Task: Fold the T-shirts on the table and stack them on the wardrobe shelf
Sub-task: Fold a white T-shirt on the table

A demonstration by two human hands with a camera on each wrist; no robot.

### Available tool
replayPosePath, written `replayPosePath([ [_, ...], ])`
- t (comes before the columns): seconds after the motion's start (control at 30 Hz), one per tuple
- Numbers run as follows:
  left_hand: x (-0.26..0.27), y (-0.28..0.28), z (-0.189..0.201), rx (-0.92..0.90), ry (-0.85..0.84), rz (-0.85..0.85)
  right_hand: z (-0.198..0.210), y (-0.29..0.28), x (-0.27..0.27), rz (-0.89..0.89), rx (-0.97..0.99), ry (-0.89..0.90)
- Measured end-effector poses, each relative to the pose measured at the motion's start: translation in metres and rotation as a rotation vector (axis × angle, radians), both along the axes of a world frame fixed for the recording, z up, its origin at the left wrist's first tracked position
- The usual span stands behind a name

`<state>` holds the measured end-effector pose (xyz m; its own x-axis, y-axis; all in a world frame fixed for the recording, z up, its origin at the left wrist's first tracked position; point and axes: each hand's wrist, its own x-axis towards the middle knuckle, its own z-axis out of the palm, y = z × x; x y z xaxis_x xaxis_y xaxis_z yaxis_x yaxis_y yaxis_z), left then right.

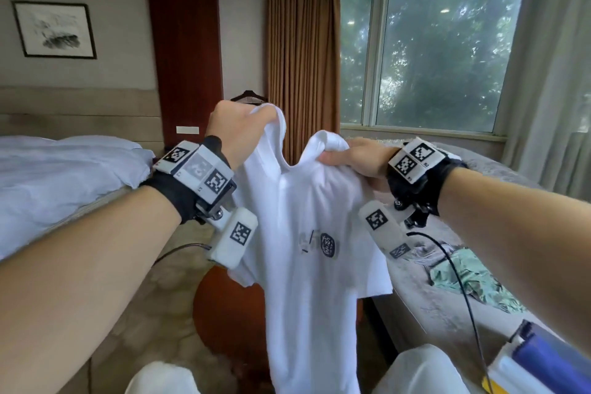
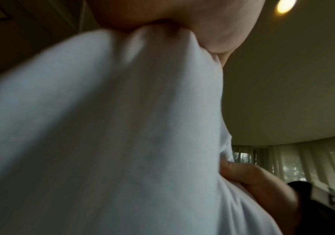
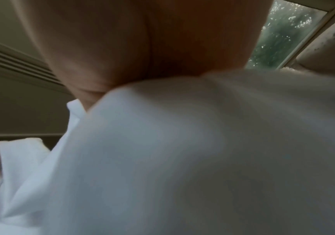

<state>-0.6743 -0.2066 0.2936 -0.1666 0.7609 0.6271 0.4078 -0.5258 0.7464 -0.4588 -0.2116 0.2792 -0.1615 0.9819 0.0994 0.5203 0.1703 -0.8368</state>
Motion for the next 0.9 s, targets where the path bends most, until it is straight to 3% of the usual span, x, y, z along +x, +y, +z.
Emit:
replayPosePath([
  [0.17,-0.004,-0.019,0.012,-0.068,0.056,0.027,0.005,-0.014,0.001,-0.019,0.053,-0.038],
  [0.23,-0.009,-0.020,0.005,-0.142,0.099,0.105,0.001,-0.016,0.006,-0.114,0.128,-0.182],
  [0.33,-0.020,-0.013,-0.011,-0.223,0.295,0.264,-0.012,-0.009,0.014,-0.260,0.186,-0.452],
  [0.47,-0.038,0.012,-0.038,-0.414,0.478,0.340,-0.039,0.021,0.027,-0.341,0.123,-0.522],
  [0.67,-0.048,0.051,-0.083,-0.559,0.322,0.248,-0.083,0.043,0.036,-0.347,0.004,-0.446],
  [0.8,-0.045,0.072,-0.109,-0.613,0.292,0.181,-0.111,0.060,0.036,-0.439,0.092,-0.299],
  [0.9,-0.041,0.087,-0.122,-0.612,0.313,0.123,-0.128,0.075,0.036,-0.470,0.112,-0.378],
])
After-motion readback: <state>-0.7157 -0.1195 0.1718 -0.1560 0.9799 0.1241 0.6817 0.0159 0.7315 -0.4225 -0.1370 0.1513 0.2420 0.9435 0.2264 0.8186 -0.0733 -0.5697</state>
